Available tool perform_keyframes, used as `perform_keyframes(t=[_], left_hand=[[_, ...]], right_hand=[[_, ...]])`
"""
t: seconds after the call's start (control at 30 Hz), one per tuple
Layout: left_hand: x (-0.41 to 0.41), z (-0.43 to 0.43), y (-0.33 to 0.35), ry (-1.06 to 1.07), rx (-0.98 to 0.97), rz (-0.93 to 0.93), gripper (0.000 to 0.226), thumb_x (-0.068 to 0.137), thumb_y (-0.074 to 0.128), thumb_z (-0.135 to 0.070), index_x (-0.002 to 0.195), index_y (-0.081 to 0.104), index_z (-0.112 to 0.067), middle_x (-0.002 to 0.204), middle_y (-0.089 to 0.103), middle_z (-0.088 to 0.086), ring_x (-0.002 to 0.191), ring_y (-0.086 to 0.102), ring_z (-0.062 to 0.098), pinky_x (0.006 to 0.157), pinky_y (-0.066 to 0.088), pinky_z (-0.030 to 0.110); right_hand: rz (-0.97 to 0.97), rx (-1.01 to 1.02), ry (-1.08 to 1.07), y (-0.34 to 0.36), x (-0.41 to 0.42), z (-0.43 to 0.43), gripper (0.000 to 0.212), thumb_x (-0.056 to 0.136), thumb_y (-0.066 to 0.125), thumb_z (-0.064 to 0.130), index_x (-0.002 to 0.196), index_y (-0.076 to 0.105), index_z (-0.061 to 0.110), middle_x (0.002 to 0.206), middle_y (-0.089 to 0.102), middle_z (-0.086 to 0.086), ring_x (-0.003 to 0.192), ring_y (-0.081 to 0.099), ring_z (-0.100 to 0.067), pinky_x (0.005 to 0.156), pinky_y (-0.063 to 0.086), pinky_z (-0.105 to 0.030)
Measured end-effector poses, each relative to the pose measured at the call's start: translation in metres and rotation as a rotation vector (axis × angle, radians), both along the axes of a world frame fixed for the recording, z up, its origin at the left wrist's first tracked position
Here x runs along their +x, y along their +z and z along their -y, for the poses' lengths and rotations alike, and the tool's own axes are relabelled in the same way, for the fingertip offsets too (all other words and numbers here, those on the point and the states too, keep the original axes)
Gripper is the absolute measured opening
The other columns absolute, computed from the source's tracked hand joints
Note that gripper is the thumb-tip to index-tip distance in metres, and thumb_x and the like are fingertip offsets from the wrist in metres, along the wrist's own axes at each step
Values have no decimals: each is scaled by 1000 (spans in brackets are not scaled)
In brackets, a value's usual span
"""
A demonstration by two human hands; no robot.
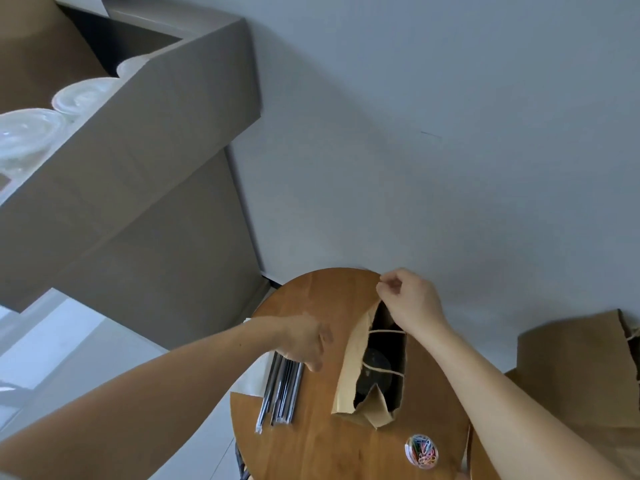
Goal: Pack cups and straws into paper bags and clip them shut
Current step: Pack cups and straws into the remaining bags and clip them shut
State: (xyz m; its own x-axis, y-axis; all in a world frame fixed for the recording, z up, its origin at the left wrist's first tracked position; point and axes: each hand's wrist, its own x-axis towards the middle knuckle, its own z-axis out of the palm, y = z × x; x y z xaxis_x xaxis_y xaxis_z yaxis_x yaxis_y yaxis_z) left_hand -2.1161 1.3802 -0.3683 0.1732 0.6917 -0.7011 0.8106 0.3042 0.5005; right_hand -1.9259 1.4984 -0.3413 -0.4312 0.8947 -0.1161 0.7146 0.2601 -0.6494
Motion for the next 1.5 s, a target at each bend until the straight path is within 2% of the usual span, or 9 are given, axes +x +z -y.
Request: perform_keyframes(t=[0.13, 0.23, 0.43, 0.53, 0.73, 0.87, 1.03, 1.27, 1.5], left_hand=[[-58, 12, -10, 198, 114, -190, 19, 88, 49, -11, 100, 64, -13, 100, 64, 6, 93, 61, 26, 72, 49, 34], [-98, 25, -26, 368, 152, -240, 23, 93, 46, -14, 107, 65, -10, 109, 67, 8, 101, 63, 28, 85, 52, 40], [-142, 45, -74, 673, 94, -127, 20, 93, 54, -20, 109, 65, -22, 102, 60, -9, 81, 56, 5, 56, 37, 13], [-152, 51, -98, 801, 21, -42, 21, 93, 54, -21, 111, 65, -23, 97, 61, -8, 75, 57, 5, 53, 40, 15], [-164, 57, -141, 896, -73, 60, 20, 94, 55, -13, 111, 65, -12, 96, 62, 1, 85, 63, 23, 83, 55, 38], [-166, 59, -162, 867, -112, 40, 20, 94, 54, -11, 111, 64, -8, 90, 59, -1, 82, 59, 20, 75, 51, 30], [-164, 57, -170, 887, -139, 47, 14, 93, 56, -11, 103, 65, -12, 104, 65, 9, 89, 63, 26, 92, 53, 44], [-158, 54, -165, 906, -64, 36, 35, 93, 58, -23, 128, 58, -18, 124, 59, -1, 94, 56, 11, 66, 43, 13], [-143, 48, -158, 1177, -226, 294, 44, 92, 61, -44, 123, 59, -13, 118, 66, 7, 103, 64, 25, 93, 53, 39]], right_hand=[[-59, -80, 151, -1, -73, 20, 8, 94, 56, 31, 95, 64, 30, 83, 62, 18, 73, 60, 0, 65, 49, -22], [60, -196, 227, -26, -123, 39, 23, 89, 50, 20, 81, 70, 11, 67, 68, 1, 60, 64, -14, 52, 50, -28], [204, -549, 112, -130, -177, 91, 27, 84, 51, 10, 58, 44, 12, 58, 48, 0, 53, 47, -13, 57, 43, -27], [308, -612, 63, -181, -185, 113, 31, 87, 54, 19, 60, 39, 17, 54, 43, 3, 43, 42, -10, 41, 33, -21], [445, -581, 33, -242, -190, 133, 41, 93, 57, 35, 60, 41, 15, 50, 39, 5, 38, 37, -8, 35, 24, -17], [475, -571, 19, -257, -193, 137, 36, 94, 56, 38, 69, 51, 13, 55, 46, 4, 44, 45, -11, 40, 30, -19], [470, -521, 9, -260, -194, 134, 36, 95, 55, 34, 65, 51, 15, 53, 46, 4, 43, 45, -10, 39, 30, -20], [175, -577, -67, -238, -192, 131, 17, 84, 62, 27, 70, 54, 21, 63, 57, 8, 59, 56, -6, 46, 36, -18], [-354, -696, -239, -214, -174, 132, 14, 78, 67, 4, 77, 58, 15, 69, 62, 4, 64, 57, -7, 59, 45, -21]])
